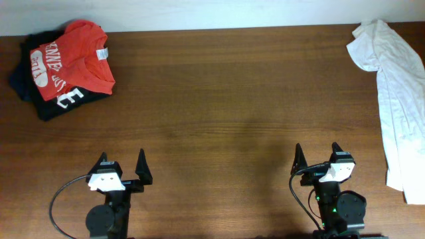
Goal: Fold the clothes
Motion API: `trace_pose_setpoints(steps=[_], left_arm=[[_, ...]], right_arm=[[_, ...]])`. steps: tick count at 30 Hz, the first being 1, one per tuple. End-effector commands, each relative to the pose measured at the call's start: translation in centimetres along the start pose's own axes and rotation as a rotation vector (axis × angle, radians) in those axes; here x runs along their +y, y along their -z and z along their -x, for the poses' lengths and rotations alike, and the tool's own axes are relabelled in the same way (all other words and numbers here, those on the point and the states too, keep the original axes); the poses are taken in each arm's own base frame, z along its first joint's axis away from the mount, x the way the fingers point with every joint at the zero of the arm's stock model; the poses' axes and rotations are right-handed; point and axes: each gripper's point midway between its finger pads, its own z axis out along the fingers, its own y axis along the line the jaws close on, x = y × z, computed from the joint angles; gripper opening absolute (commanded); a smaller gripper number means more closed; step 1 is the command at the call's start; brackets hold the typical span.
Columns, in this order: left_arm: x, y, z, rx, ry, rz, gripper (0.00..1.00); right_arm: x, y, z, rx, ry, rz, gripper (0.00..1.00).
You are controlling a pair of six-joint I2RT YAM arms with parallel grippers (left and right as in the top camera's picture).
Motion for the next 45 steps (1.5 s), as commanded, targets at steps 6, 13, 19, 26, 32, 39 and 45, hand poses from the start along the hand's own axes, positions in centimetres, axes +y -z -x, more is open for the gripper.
trace_pose_setpoints(steps=[6, 13, 19, 26, 32, 39, 45], left_arm=[[0.0, 0.0, -0.2, 0.005, -0.013, 0.002, 0.99], [0.0, 0.0, -0.2, 0.005, -0.013, 0.002, 0.99], [0.0, 0.0, -0.2, 0.005, -0.013, 0.001, 0.99], [0.0, 0.0, -0.2, 0.005, -0.013, 0.001, 0.99], [0.0, 0.0, -0.2, 0.005, -0.013, 0.002, 0.99], [0.0, 0.0, -0.2, 0.005, -0.013, 0.002, 0.99], [0.0, 0.0, -0.2, 0.005, -0.013, 0.002, 0.99]], right_arm=[[-0.1, 0.0, -0.2, 0.002, -0.004, -0.001, 0.99], [-0.1, 0.0, -0.2, 0.002, -0.004, -0.001, 0.99], [-0.1, 0.0, -0.2, 0.002, -0.004, -0.001, 0.99], [-0.1, 0.0, -0.2, 0.002, -0.004, -0.001, 0.99], [-0.1, 0.0, -0.2, 0.002, -0.004, -0.001, 0.99], [6.4, 1.5, 3.5, -0.069, -0.366, 0.401, 0.99], [7.1, 1.7, 2.7, 0.027, -0.594, 0.444, 0.99]])
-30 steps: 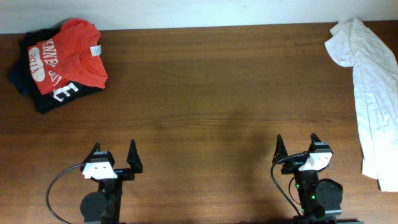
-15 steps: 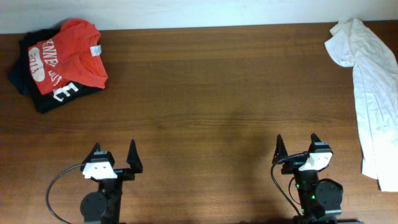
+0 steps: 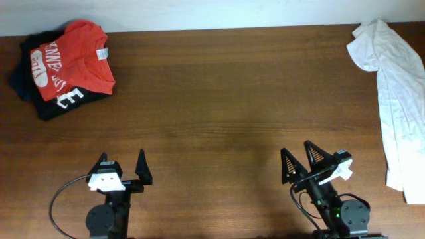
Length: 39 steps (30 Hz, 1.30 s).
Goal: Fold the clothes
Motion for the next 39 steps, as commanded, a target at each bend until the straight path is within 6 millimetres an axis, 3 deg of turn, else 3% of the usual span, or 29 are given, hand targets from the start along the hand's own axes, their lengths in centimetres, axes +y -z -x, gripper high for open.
trace_pose_setpoints(steps=[1, 2, 4, 7, 11, 14, 16, 18, 21, 24, 29, 34, 37, 39], left_arm=[[0.0, 0.0, -0.2, 0.004, -0.013, 0.002, 0.99], [0.0, 0.0, -0.2, 0.004, -0.013, 0.002, 0.99], [0.0, 0.0, -0.2, 0.004, -0.013, 0.002, 0.99], [0.0, 0.0, -0.2, 0.004, -0.013, 0.002, 0.99], [0.0, 0.0, -0.2, 0.004, -0.013, 0.002, 0.99], [0.0, 0.0, -0.2, 0.004, -0.013, 0.002, 0.99], [0.0, 0.0, -0.2, 0.004, -0.013, 0.002, 0.99], [0.0, 0.0, -0.2, 0.004, -0.013, 0.002, 0.99], [0.0, 0.0, -0.2, 0.004, -0.013, 0.002, 0.99], [0.0, 0.0, -0.2, 0.004, -0.013, 0.002, 0.99], [0.0, 0.0, -0.2, 0.004, -0.013, 0.002, 0.99], [0.0, 0.0, -0.2, 0.004, -0.013, 0.001, 0.99], [0.0, 0.0, -0.2, 0.004, -0.013, 0.002, 0.99], [0.0, 0.0, -0.2, 0.004, -0.013, 0.001, 0.99]], right_arm=[[0.9, 0.1, 0.4, -0.01, -0.098, 0.05, 0.99], [2.9, 0.4, 3.0, -0.116, 0.009, 0.127, 0.99], [4.4, 1.2, 6.3, -0.255, 0.149, 0.141, 0.99], [3.8, 1.1, 9.3, -0.295, 0.264, 0.002, 0.99], [1.3, -1.8, 14.9, -0.272, 0.331, -0.27, 0.99], [-1.7, -7.8, 17.9, -0.078, 0.396, -0.425, 0.99], [-6.5, -11.6, 19.1, 0.125, 0.392, -0.58, 0.99], [-10.7, -13.7, 20.5, 0.275, 0.331, -0.697, 0.99], [-17.1, -14.7, 20.8, 0.513, 0.217, -0.849, 0.99], [-21.0, -15.4, 20.7, 0.614, 0.233, -0.872, 0.99], [-32.3, -14.4, 16.1, 0.84, 0.331, -1.057, 0.99], [-38.6, -14.5, 15.1, 0.796, 0.295, -1.087, 0.99], [-40.2, -15.4, 14.1, 0.747, 0.214, -0.966, 0.94], [-41.3, -16.0, 12.4, 0.749, 0.182, -0.919, 0.92]])
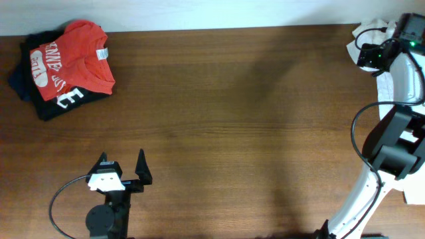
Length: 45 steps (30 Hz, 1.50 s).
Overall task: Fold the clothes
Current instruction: 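Reach the right gripper to the white t-shirt and grasp it, then drag the white t-shirt leftward to the table center with the right gripper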
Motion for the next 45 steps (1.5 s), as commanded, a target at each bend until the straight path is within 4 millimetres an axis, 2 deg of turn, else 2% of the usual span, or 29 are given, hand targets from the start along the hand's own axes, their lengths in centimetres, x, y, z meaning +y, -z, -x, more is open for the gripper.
trace_pose_setpoints(steps=[1, 4, 8, 16, 19, 20, 21, 24, 25, 27, 30, 33, 36, 37, 39, 41, 43, 45], left_arm=[[0.0, 0.0, -0.2, 0.003, -0.013, -0.002, 0.99], [0.0, 0.0, -0.2, 0.003, -0.013, -0.002, 0.99], [0.0, 0.0, -0.2, 0.003, -0.013, -0.002, 0.99], [0.0, 0.0, -0.2, 0.003, -0.013, -0.002, 0.99], [0.0, 0.0, -0.2, 0.003, -0.013, -0.003, 0.99], [0.0, 0.0, -0.2, 0.003, -0.013, -0.002, 0.99], [0.0, 0.0, -0.2, 0.003, -0.013, -0.002, 0.99], [0.0, 0.0, -0.2, 0.003, -0.013, -0.002, 0.99], [0.0, 0.0, -0.2, 0.003, -0.013, -0.002, 0.99], [0.0, 0.0, -0.2, 0.003, -0.013, -0.002, 0.99], [0.0, 0.0, -0.2, 0.003, -0.013, -0.002, 0.99], [0.0, 0.0, -0.2, 0.003, -0.013, -0.002, 0.99], [0.0, 0.0, -0.2, 0.003, -0.013, -0.002, 0.99], [0.0, 0.0, -0.2, 0.003, -0.013, -0.003, 0.99], [0.0, 0.0, -0.2, 0.003, -0.013, -0.002, 0.99], [0.0, 0.0, -0.2, 0.003, -0.013, -0.002, 0.99], [0.0, 0.0, -0.2, 0.003, -0.013, -0.002, 0.99], [0.0, 0.0, -0.2, 0.003, -0.013, -0.002, 0.99]], right_arm=[[1.5, -3.2, -1.1, 0.015, -0.012, 0.098, 0.91], [1.5, -5.7, -1.3, -0.001, -0.124, 0.099, 0.87], [2.5, -7.2, -1.0, -0.033, -0.138, 0.15, 0.87], [2.2, -10.8, -3.3, -0.003, -0.156, 0.139, 0.87], [2.3, -11.5, -3.9, 0.009, -0.157, 0.14, 0.81], [2.3, -11.5, -4.0, 0.009, -0.157, 0.139, 0.78], [2.3, -11.5, -3.9, 0.005, -0.157, 0.139, 0.68], [2.3, -11.5, -3.9, 0.006, -0.156, 0.138, 0.55], [2.0, -11.6, -4.0, 0.009, -0.157, 0.122, 0.39], [1.4, -11.6, -4.7, 0.035, -0.156, 0.079, 0.18], [2.3, -11.4, -5.6, 0.076, -0.157, 0.122, 0.04], [6.2, -10.5, -5.1, 0.077, -0.148, 0.296, 0.04], [13.1, -7.9, -3.7, 0.057, -0.095, 0.499, 0.04], [16.1, -6.5, -3.5, 0.06, -0.059, 0.558, 0.04], [21.8, -4.2, -4.2, 0.093, 0.013, 0.637, 0.04], [28.1, -2.0, -6.6, 0.164, 0.1, 0.699, 0.04], [35.7, 1.1, -11.3, 0.275, 0.221, 0.764, 0.04], [42.4, 5.2, -16.1, 0.371, 0.333, 0.867, 0.04]])
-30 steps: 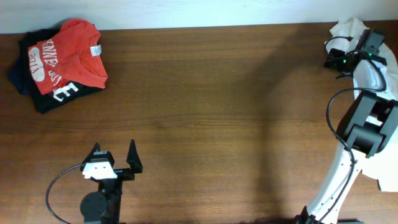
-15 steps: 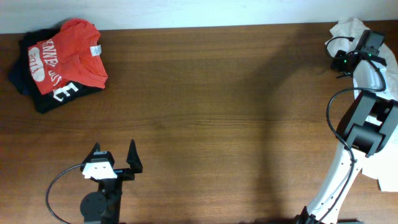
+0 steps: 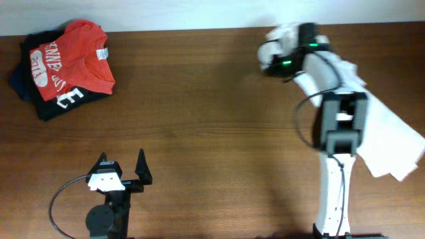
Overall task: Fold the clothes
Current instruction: 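Drag the white t-shirt leftward to the table center with the right gripper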
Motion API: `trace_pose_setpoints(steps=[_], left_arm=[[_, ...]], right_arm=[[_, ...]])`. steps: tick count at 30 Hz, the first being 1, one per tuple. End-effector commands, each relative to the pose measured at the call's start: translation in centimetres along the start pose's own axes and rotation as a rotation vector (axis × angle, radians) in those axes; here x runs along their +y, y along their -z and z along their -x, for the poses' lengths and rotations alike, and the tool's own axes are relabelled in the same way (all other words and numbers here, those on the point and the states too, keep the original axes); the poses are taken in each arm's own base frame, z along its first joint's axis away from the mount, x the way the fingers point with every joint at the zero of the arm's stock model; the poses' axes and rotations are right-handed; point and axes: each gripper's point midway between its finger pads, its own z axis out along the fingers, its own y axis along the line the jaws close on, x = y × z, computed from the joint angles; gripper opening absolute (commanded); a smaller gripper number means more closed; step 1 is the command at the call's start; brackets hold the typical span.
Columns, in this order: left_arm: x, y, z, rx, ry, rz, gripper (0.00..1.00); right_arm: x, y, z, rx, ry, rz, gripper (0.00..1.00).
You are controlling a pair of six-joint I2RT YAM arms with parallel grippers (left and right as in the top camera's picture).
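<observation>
A white shirt trails across the right half of the table, from the back middle down to the right edge. Its bunched end is at my right gripper, which is reached far out to the back middle and shut on the cloth. The fingertips are buried in the fabric. My left gripper rests near the front edge at the left, open and holding nothing.
A folded red T-shirt with white lettering lies on dark folded garments at the back left corner. The brown wooden table runs to a white wall at the back. The right arm lies over the white shirt.
My right gripper was at the back right corner on the white shirt's top end. It is now at the back middle, farther left, and the shirt has come with it, stretched diagonally.
Both grippers first rested open at the front edge, with the white shirt lying along the right edge. The right one then turned in place, then was at the shirt's top in the back right corner. Now it holds that end at the back middle.
</observation>
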Motion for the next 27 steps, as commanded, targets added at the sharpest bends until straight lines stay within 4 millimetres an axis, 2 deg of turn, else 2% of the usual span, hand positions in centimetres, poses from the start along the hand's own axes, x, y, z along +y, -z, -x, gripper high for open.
trace_pose_setpoints(steps=[1, 4, 6, 8, 10, 13, 14, 15, 16, 18, 22, 24, 27], left_arm=[[0.0, 0.0, -0.2, 0.003, -0.013, -0.002, 0.99], [0.0, 0.0, -0.2, 0.003, -0.013, -0.002, 0.99], [0.0, 0.0, -0.2, 0.003, -0.013, -0.002, 0.99], [0.0, 0.0, -0.2, 0.003, -0.013, -0.002, 0.99], [0.0, 0.0, -0.2, 0.003, -0.013, -0.002, 0.99], [0.0, 0.0, -0.2, 0.003, -0.013, -0.002, 0.99], [0.0, 0.0, -0.2, 0.003, -0.013, -0.002, 0.99], [0.0, 0.0, -0.2, 0.003, -0.013, -0.002, 0.99], [0.0, 0.0, -0.2, 0.003, -0.013, -0.002, 0.99], [0.0, 0.0, -0.2, 0.003, -0.013, -0.002, 0.99], [0.0, 0.0, -0.2, 0.003, -0.013, -0.002, 0.99], [0.0, 0.0, -0.2, 0.003, -0.013, -0.002, 0.99], [0.0, 0.0, -0.2, 0.003, -0.013, -0.002, 0.99]], right_arm=[[12.4, -3.5, -4.7, 0.16, 0.114, 0.164, 0.04], [22.9, -5.8, -11.0, 0.317, 0.186, 0.276, 0.04], [27.8, -6.2, -14.9, 0.406, 0.229, 0.345, 0.04], [32.8, -5.9, -19.8, 0.503, 0.295, 0.377, 0.04], [36.1, -4.6, -21.7, 0.527, 0.311, 0.389, 0.04], [39.5, -1.8, -22.6, 0.511, 0.347, 0.398, 0.04], [40.0, -1.2, -22.6, 0.486, 0.376, 0.366, 0.05], [39.7, -0.9, -22.1, 0.447, 0.383, 0.292, 0.15], [38.9, -0.4, -21.1, 0.394, 0.388, 0.204, 0.99], [38.2, 0.7, -19.4, 0.337, 0.392, 0.15, 0.99], [33.5, 5.1, -13.9, 0.263, 0.275, 0.101, 0.99], [30.0, 7.2, -11.7, 0.247, 0.194, 0.063, 0.99], [21.3, 10.5, -9.1, 0.263, -0.007, -0.041, 0.99]])
